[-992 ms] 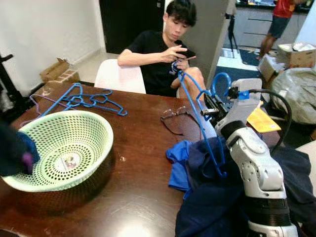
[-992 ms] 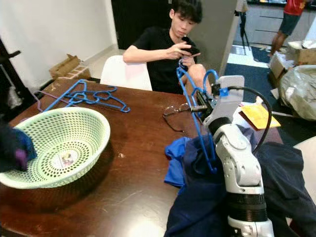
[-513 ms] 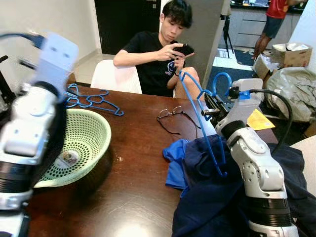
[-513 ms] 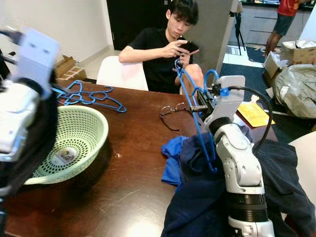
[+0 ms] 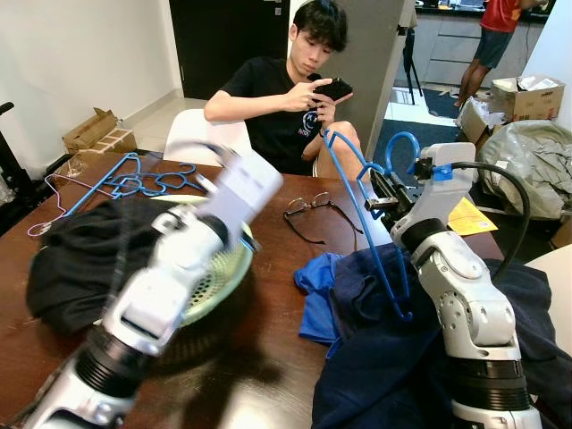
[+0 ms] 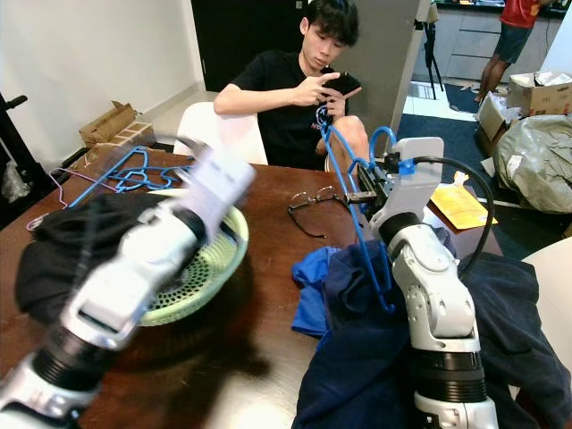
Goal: Hang hanger
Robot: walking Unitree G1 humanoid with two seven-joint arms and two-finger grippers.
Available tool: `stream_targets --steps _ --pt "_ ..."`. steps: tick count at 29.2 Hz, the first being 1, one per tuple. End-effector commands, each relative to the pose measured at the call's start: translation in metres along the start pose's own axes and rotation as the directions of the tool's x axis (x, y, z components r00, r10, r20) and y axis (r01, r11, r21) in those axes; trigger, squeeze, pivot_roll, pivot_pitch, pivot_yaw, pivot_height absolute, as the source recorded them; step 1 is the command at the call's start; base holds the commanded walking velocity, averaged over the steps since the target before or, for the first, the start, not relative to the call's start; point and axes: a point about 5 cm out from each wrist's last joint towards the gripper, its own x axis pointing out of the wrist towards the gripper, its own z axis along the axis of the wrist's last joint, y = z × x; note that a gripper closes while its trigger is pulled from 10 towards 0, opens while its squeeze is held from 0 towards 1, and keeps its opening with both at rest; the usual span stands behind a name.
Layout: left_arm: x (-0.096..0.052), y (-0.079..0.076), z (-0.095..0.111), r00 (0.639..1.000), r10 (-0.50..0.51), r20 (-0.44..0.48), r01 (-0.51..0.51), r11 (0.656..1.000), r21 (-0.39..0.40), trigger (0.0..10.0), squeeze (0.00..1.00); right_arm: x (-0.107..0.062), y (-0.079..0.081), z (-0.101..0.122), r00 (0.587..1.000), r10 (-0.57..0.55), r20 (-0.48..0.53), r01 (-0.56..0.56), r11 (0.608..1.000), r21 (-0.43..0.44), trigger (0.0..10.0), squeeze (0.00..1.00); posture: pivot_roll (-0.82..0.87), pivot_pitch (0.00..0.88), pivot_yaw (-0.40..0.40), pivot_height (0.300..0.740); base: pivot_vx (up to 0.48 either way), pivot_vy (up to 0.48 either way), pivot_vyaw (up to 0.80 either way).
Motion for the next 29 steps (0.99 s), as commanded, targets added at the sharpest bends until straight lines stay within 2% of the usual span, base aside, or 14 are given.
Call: stream_targets --steps 1,5,8,10,11,13,14,15,16,17,18,20,27,29 --pt "-0.003 -0.01 0.0 0.997 -0.075 -0.006 0.075 0.997 -0.007 10.0 1.0 -0.001 -0.001 -0.001 1.0 0.001 -0.007 -0.001 1.0 -0.002 10.0 0.0 0.05 0.0 -0.013 0.74 0.0 0.0 0.0" --pt "-0.015 -0.025 0.0 0.96 -0.278 -0.022 0.273 0.955 -0.118 10.0 1.0 -0.001 0.0 -0.002 1.0 0.007 -0.014 -0.008 1.0 -0.005 10.0 0.0 0.05 0.0 -0.013 0.74 0.0 0.0 0.0" --pt "-0.021 -0.005 0.009 0.969 -0.245 0.021 0.244 0.952 -0.187 10.0 1.0 -0.001 0.0 -0.002 1.0 0.009 -0.016 -0.009 1.0 -0.006 10.0 0.0 0.05 0.0 -0.015 0.74 0.0 0.0 0.0" --pt "-0.023 0.035 0.015 0.999 -0.044 0.014 0.046 0.969 -0.245 10.0 1.0 -0.002 0.0 -0.003 1.0 0.01 -0.019 -0.01 1.0 -0.006 10.0 0.0 0.06 0.0 -0.017 0.74 0.0 0.0 0.0" --pt "-0.023 0.035 0.015 0.999 -0.044 0.014 0.046 0.969 -0.245 10.0 1.0 -0.002 0.0 -0.003 1.0 0.01 -0.019 -0.01 1.0 -0.006 10.0 0.0 0.06 0.0 -0.017 0.74 0.0 0.0 0.0" --pt "-0.029 0.076 0.001 0.973 0.204 -0.11 -0.224 0.949 -0.222 10.0 1.0 -0.001 0.001 -0.004 1.0 0.012 -0.021 -0.012 1.0 -0.006 10.0 0.0 0.06 0.0 -0.018 0.74 0.0 0.0 0.0" --pt "-0.029 0.076 0.001 0.973 0.204 -0.11 -0.224 0.949 -0.222 10.0 1.0 -0.001 0.001 -0.004 1.0 0.012 -0.021 -0.012 1.0 -0.006 10.0 0.0 0.06 0.0 -0.018 0.74 0.0 0.0 0.0" --pt "-0.04 0.101 -0.021 0.901 0.365 -0.235 -0.403 0.905 -0.14 10.0 0.87 -0.001 0.002 -0.004 1.0 0.015 -0.022 -0.015 1.0 -0.005 10.0 0.0 0.05 0.0 -0.017 0.74 0.0 0.0 0.0" --pt "-0.04 0.101 -0.021 0.901 0.365 -0.235 -0.403 0.905 -0.14 10.0 0.87 -0.001 0.002 -0.004 1.0 0.015 -0.022 -0.015 1.0 -0.005 10.0 0.0 0.05 0.0 -0.017 0.74 0.0 0.0 0.0" --pt "-0.052 0.118 -0.037 0.827 0.461 -0.322 -0.502 0.863 -0.053 10.0 0.0 -0.001 0.003 -0.004 1.0 0.017 -0.023 -0.017 1.0 -0.005 10.0 0.0 0.05 0.0 -0.017 0.74 0.0 0.0 0.0" --pt "-0.052 0.118 -0.037 0.827 0.461 -0.322 -0.502 0.863 -0.053 10.0 0.0 -0.001 0.003 -0.004 1.0 0.017 -0.023 -0.017 1.0 -0.005 10.0 0.0 0.05 0.0 -0.017 0.74 0.0 0.0 0.0" --pt "-0.073 0.129 -0.07 0.731 0.502 -0.462 -0.581 0.813 -0.035 10.0 0.0 -0.001 0.003 -0.003 1.0 0.018 -0.024 -0.018 1.0 -0.007 10.0 0.0 0.05 0.002 -0.017 0.74 0.0 0.0 0.0" --pt "-0.079 0.118 -0.088 0.72 0.434 -0.541 -0.602 0.778 -0.177 10.0 0.0 -0.001 0.002 -0.003 1.0 0.016 -0.025 -0.016 1.0 -0.009 10.0 0.0 0.05 0.002 -0.017 0.74 0.0 0.0 0.0" --pt "-0.078 0.103 -0.102 0.72 0.359 -0.593 -0.631 0.694 -0.347 10.0 0.0 -0.001 0.002 -0.003 1.0 0.015 -0.026 -0.016 1.0 -0.01 10.0 0.0 0.05 0.007 -0.015 0.74 0.0 0.0 0.0"
